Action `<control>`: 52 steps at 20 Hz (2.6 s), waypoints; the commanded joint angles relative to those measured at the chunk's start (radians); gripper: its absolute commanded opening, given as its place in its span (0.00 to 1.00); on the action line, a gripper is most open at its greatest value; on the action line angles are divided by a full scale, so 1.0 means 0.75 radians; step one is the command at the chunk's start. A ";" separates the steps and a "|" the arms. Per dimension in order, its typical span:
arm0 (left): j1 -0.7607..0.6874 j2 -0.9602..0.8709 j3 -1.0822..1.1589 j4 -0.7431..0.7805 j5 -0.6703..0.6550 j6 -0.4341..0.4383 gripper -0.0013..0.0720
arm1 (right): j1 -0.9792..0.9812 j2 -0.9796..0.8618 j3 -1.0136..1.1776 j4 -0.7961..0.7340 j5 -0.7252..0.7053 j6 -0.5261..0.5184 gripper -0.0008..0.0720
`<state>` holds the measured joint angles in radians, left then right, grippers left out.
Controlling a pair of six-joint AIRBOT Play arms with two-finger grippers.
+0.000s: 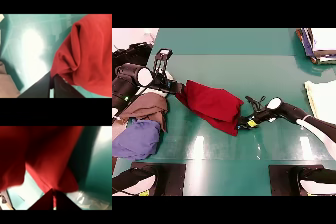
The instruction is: Fold the shirts.
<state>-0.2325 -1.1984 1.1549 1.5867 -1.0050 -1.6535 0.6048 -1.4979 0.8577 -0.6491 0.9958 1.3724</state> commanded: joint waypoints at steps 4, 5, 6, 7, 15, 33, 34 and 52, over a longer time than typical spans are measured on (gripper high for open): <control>0.001 0.006 0.100 0.166 0.008 -0.055 0.05 | -0.167 0.125 0.170 -0.495 0.028 0.182 0.03; 0.001 0.023 0.140 0.192 0.031 -0.066 0.05 | -0.233 0.187 0.212 -0.613 0.070 0.225 0.03; 0.001 0.050 0.183 0.203 0.071 -0.065 0.05 | -0.313 0.258 0.261 -0.723 0.112 0.250 0.03; 0.001 0.090 0.228 0.206 0.123 -0.065 0.05 | -0.381 0.319 0.313 -0.797 0.149 0.258 0.03; 0.001 0.464 0.598 0.203 0.271 -0.065 0.05 | -0.763 0.755 0.799 -0.885 0.162 0.161 0.03; 0.001 0.302 0.944 0.049 -0.246 0.034 0.05 | -0.864 0.502 1.481 -0.885 0.451 0.125 0.03; 0.001 0.228 0.848 0.049 -0.242 0.041 0.05 | -0.838 0.445 1.412 -0.885 0.475 0.132 0.03; 0.277 -0.341 0.545 0.034 -0.283 -0.017 0.77 | -0.810 -0.146 1.232 -0.800 0.475 0.115 0.51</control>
<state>-0.0738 -1.4895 1.5471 1.6184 -1.0512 -1.6699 0.0181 -1.6325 1.7687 -1.2778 1.2636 1.4746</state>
